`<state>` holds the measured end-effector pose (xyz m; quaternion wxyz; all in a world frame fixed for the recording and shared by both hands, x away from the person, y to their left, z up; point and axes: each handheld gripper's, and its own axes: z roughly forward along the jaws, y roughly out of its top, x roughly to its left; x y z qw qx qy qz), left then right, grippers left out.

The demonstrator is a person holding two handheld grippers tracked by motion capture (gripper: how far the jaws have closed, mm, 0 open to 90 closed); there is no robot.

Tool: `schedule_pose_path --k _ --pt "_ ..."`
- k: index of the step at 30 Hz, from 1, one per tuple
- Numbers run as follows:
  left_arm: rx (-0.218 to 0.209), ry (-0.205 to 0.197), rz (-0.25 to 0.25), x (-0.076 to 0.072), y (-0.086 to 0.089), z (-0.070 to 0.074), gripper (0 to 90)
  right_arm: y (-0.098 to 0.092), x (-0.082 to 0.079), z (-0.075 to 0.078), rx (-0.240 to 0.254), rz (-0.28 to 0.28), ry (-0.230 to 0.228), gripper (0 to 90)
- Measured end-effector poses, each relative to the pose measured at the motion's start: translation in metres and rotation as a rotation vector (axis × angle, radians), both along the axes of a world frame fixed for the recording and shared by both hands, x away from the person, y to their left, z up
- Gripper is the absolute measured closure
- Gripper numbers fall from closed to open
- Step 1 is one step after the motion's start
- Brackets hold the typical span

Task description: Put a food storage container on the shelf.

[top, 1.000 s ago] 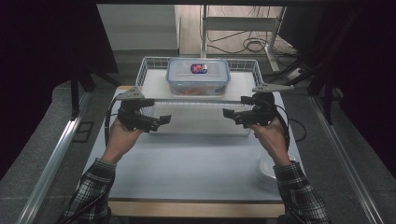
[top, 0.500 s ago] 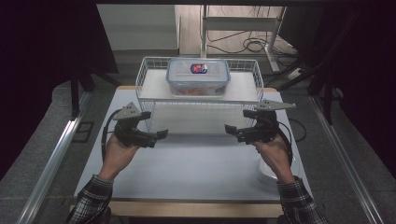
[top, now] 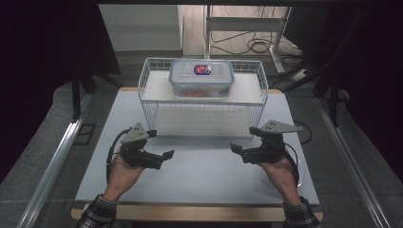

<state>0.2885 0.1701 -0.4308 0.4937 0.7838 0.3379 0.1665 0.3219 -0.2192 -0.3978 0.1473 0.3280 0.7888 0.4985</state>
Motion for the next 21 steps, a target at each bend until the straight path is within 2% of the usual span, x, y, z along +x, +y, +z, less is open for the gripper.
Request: schedule_pose_path --k 5,10,13,15,17,21 --pt "-0.021 0.008 -0.001 -0.006 0.0 -0.009 3.4 -0.006 -0.006 -0.008 0.004 -0.015 0.006 3.1" --pt "-0.031 -0.013 0.019 -0.015 0.002 -0.019 3.7 -0.007 -0.013 -0.017 0.004 -0.029 0.0 3.7" --pt "-0.008 -0.018 0.024 -0.02 0.002 -0.028 4.0 -0.005 -0.017 -0.024 -0.008 -0.034 -0.005 3.9" --pt "-0.009 -0.017 0.033 -0.022 0.004 -0.034 3.9 -0.004 -0.018 -0.03 -0.013 -0.04 -0.001 3.9" --pt "-0.018 0.001 0.033 -0.024 0.006 -0.041 3.9 -0.004 -0.02 -0.036 -0.012 -0.038 0.016 3.9" --pt "0.008 0.013 0.049 -0.029 0.01 -0.052 3.7 -0.002 -0.023 -0.047 -0.028 -0.024 0.049 4.0"
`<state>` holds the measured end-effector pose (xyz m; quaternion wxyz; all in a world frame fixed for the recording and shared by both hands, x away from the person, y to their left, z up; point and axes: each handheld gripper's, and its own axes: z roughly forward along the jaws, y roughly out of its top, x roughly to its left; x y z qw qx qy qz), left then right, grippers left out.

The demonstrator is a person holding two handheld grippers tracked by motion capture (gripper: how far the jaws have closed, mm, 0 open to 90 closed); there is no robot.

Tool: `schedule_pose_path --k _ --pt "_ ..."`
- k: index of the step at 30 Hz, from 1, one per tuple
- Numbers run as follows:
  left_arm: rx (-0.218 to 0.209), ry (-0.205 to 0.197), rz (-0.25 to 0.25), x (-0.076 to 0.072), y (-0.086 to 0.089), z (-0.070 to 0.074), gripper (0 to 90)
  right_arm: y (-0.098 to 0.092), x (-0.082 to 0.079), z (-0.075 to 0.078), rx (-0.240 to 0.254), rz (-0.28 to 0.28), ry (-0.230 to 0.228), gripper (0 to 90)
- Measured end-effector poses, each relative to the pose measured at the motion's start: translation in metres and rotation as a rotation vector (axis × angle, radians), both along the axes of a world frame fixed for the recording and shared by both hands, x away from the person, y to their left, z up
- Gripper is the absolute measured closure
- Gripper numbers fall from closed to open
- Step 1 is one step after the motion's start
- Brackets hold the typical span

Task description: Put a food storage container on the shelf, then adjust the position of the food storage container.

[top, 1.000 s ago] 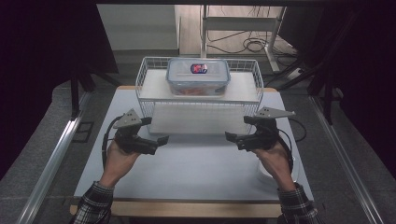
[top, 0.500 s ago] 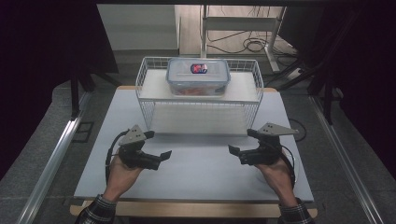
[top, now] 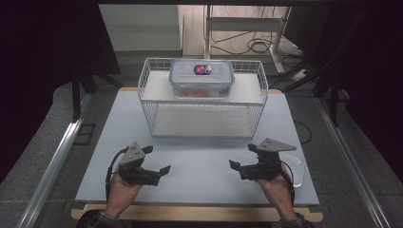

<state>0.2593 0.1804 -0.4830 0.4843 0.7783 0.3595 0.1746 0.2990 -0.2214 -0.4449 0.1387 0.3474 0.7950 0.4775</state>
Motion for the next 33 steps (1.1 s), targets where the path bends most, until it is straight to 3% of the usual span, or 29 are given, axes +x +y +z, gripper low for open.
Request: schedule_pose_path --k 7,11,15,19,25,29,33 --pt "-0.008 0.017 0.02 -0.005 0.008 -0.008 3.7 0.002 -0.002 -0.015 -0.05 -0.026 0.04 3.8" --pt "-0.014 0.017 0.025 -0.004 0.01 -0.009 3.7 -0.001 -0.003 -0.014 -0.055 -0.054 0.066 0.3" --pt "-0.014 0.029 0.025 -0.002 0.012 -0.013 3.7 -0.013 -0.002 -0.012 -0.059 -0.105 0.091 2.7" --pt "-0.012 0.039 0.026 -0.001 0.012 -0.016 3.8 -0.029 -0.004 -0.011 -0.061 -0.163 0.098 17.2" --pt "-0.011 0.046 0.024 0.0 0.012 -0.018 3.9 -0.058 -0.008 -0.013 -0.098 -0.199 0.127 52.7" --pt "-0.006 0.051 0.026 0.0 0.012 -0.019 4.2 -0.079 -0.013 -0.012 -0.126 -0.249 0.113 73.5" --pt "-0.005 0.054 0.023 0.0 0.011 -0.019 4.3 -0.101 -0.019 -0.009 -0.145 -0.322 0.104 87.3"
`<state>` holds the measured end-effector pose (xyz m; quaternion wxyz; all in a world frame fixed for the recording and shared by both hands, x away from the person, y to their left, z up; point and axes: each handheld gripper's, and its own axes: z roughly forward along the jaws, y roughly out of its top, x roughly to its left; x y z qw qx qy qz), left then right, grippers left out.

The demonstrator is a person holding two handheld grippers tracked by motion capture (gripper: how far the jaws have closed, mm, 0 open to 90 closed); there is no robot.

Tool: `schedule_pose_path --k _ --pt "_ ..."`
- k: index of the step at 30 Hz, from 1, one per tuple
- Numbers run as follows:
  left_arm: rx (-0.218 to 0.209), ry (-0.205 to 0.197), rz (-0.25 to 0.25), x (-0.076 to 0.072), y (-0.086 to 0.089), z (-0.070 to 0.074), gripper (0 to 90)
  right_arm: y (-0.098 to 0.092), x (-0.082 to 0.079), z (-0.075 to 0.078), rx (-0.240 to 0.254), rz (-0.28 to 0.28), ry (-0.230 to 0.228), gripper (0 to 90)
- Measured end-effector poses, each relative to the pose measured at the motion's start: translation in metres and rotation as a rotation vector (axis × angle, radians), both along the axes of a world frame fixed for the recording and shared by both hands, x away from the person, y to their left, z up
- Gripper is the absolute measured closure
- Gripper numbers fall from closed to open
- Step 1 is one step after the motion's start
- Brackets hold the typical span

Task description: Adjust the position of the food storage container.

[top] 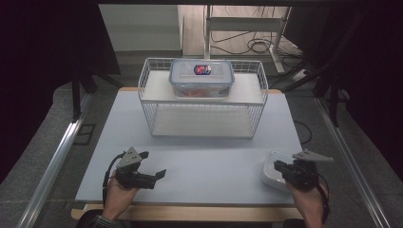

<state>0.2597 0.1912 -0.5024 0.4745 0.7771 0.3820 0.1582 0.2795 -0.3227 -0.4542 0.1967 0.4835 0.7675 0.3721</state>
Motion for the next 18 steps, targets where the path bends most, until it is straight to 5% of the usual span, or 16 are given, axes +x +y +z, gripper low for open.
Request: schedule_pose_path --k 6,18 --pt "0.012 0.011 -0.002 0.001 -0.001 -0.002 4.7 -0.033 -0.01 0.005 -0.006 -0.121 -0.025 89.3" --pt "0.007 0.018 -0.003 0.002 0.0 -0.003 4.7 -0.064 -0.011 -0.004 -0.075 -0.249 -0.011 89.2"
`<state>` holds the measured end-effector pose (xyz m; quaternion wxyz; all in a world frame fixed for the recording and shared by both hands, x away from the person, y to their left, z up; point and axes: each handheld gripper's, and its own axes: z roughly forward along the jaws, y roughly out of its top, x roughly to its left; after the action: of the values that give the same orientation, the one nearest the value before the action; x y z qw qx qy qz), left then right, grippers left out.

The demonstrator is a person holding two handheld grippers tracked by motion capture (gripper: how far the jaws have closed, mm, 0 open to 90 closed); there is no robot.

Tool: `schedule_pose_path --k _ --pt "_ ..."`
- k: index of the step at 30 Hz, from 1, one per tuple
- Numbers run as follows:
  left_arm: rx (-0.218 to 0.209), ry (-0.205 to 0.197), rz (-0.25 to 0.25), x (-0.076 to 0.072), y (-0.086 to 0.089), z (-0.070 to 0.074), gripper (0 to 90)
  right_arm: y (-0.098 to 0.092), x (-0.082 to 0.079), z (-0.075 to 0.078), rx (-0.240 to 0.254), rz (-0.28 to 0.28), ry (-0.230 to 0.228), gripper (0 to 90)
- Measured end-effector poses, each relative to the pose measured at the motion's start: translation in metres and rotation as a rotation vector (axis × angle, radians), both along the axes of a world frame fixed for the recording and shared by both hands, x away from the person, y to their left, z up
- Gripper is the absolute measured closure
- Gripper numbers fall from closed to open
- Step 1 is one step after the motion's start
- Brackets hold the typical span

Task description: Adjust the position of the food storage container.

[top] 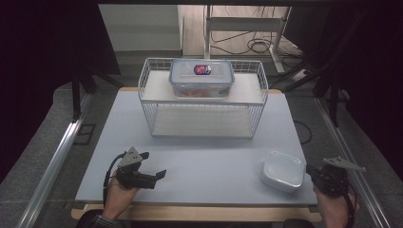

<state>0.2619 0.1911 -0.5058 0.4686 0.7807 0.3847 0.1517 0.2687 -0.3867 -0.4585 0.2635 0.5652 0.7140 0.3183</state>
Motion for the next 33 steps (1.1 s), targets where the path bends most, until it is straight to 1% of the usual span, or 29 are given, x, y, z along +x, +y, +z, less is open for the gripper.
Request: schedule_pose_path --k 3,5,11,16,22,24,26,33 --pt "-0.001 0.007 -0.004 0.0 0.0 -0.001 4.7 0.0 0.003 -0.005 -0.004 0.004 0.018 89.2" --pt "0.002 0.009 -0.005 0.001 -0.001 -0.001 4.8 0.0 0.004 -0.006 -0.01 -0.002 0.02 89.2" --pt "-0.001 0.015 -0.008 0.001 -0.001 -0.002 4.7 -0.002 0.008 -0.009 0.045 -0.005 0.02 89.2" --pt "-0.003 0.022 -0.01 0.002 -0.001 -0.003 4.7 0.004 0.011 -0.01 0.064 0.016 0.027 89.2" --pt "-0.003 0.023 -0.012 0.002 -0.002 -0.003 4.7 0.022 0.017 -0.012 0.077 0.073 0.039 89.2" --pt "-0.001 0.024 -0.013 0.002 -0.002 -0.003 4.7 0.029 0.018 -0.012 0.069 0.093 0.037 89.2" --pt "-0.001 0.025 -0.014 0.002 -0.002 -0.003 4.7 0.035 0.019 -0.013 0.072 0.11 0.042 89.2" --pt "0.0 0.027 -0.018 0.002 -0.003 -0.003 4.7 0.062 0.023 -0.015 0.093 0.184 0.062 89.1"
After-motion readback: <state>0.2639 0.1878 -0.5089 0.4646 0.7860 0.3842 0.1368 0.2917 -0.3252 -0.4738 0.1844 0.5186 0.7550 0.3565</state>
